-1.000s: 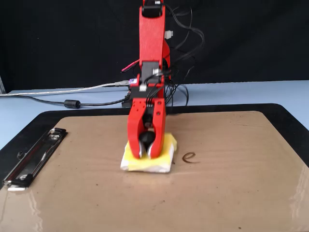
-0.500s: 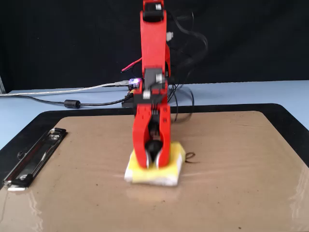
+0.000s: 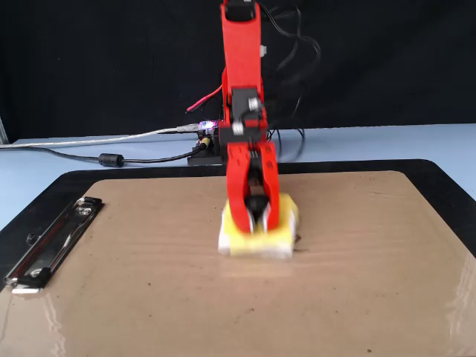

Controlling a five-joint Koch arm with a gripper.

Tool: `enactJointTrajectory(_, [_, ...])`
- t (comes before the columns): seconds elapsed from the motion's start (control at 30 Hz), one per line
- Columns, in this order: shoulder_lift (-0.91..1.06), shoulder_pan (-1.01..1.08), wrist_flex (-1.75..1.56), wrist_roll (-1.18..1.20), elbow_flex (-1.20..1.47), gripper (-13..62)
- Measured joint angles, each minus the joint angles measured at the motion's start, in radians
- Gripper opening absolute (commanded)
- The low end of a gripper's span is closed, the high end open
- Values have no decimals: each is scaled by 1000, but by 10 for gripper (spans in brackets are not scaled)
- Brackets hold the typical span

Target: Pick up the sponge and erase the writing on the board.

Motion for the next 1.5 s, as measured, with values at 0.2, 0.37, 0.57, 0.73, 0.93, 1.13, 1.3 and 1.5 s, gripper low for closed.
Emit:
enactJointTrajectory(0.2, [86, -41, -25, -2, 196, -79])
enactJointTrajectory(0.37, [572, -74, 43, -5, 626, -79])
enactJointTrajectory(0.57, [198, -69, 104, -20, 178, -79])
enactJointTrajectory(0.73, [71, -84, 83, -25, 78, -79])
enactJointTrajectory(0.93, [541, -123, 129, -23, 558, -79])
enactJointTrajectory(1.13, [91, -123, 133, -21, 23, -79])
enactJointTrajectory(1.3, [6, -146, 97, -25, 8, -79])
enactJointTrajectory(1.5, [394, -256, 138, -32, 383, -79])
